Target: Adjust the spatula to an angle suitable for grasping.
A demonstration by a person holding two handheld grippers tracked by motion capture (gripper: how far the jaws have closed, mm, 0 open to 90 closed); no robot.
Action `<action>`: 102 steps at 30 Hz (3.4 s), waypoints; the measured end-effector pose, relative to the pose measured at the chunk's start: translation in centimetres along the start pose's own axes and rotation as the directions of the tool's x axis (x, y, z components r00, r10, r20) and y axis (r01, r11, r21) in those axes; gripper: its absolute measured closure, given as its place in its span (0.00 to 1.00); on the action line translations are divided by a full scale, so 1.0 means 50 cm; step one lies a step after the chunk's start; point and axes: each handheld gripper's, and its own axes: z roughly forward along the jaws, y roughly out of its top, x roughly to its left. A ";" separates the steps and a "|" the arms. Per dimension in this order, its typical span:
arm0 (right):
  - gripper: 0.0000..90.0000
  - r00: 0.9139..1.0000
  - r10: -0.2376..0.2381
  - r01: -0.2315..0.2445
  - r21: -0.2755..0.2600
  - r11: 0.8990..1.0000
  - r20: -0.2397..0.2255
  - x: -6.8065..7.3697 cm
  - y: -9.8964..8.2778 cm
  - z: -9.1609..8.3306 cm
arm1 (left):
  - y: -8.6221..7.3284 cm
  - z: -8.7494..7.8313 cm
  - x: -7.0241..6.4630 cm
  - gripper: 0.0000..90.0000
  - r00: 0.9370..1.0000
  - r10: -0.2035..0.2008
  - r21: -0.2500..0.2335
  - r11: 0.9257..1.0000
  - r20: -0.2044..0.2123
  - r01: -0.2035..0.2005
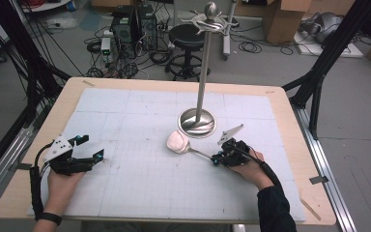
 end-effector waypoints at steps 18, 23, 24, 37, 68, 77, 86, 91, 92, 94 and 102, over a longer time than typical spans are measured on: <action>0.94 0.983 -0.166 0.162 -0.054 0.985 -0.081 0.065 0.147 0.068 | 0.012 -0.026 -0.003 0.21 1.000 -0.006 -0.066 0.998 0.023 0.007; 0.94 0.966 -0.230 0.224 -0.059 0.973 -0.120 0.095 0.212 0.112 | 0.008 -0.031 -0.005 0.21 1.000 0.012 -0.078 0.997 0.021 -0.011; 0.94 0.963 -0.241 0.235 -0.063 0.970 -0.122 0.098 0.220 0.120 | 0.006 -0.032 -0.006 0.21 1.000 0.010 -0.085 0.996 0.021 -0.008; 0.94 0.924 -0.334 0.328 -0.060 0.943 -0.188 0.145 0.299 0.212 | -0.001 -0.040 -0.009 0.21 1.000 0.015 -0.098 0.995 0.017 -0.013; 0.39 0.989 -0.146 0.149 -0.297 0.943 0.033 0.082 0.157 0.066 | -0.007 -0.035 -0.006 0.20 1.000 0.026 -0.072 0.997 0.001 -0.025; 0.23 0.982 0.104 -0.015 -0.483 0.876 0.158 0.039 0.011 -0.017 | -0.009 -0.033 -0.002 0.20 1.000 0.022 -0.071 0.997 -0.008 -0.022; 0.17 0.911 0.320 -0.121 -0.572 0.811 0.261 0.021 -0.105 -0.073 | -0.009 -0.032 0.001 0.20 1.000 0.020 -0.083 0.996 -0.017 -0.022; 0.17 0.883 0.372 -0.159 -0.564 0.811 0.287 0.014 -0.158 -0.073 | -0.010 -0.031 0.004 0.20 1.000 0.007 -0.085 0.996 -0.021 -0.009; 0.17 0.878 0.384 -0.169 -0.565 0.808 0.287 0.014 -0.165 -0.072 | -0.010 -0.031 0.004 0.20 1.000 0.008 -0.085 0.996 -0.020 -0.010; 0.17 0.869 0.412 -0.188 -0.589 0.786 0.272 0.011 -0.174 -0.075 | -0.010 -0.030 0.003 0.20 1.000 0.014 -0.085 0.996 -0.021 -0.015; 0.18 0.860 0.412 -0.178 -0.579 0.796 0.302 0.014 -0.173 -0.073 | -0.010 -0.030 0.003 0.20 1.000 0.013 -0.082 0.997 -0.021 -0.015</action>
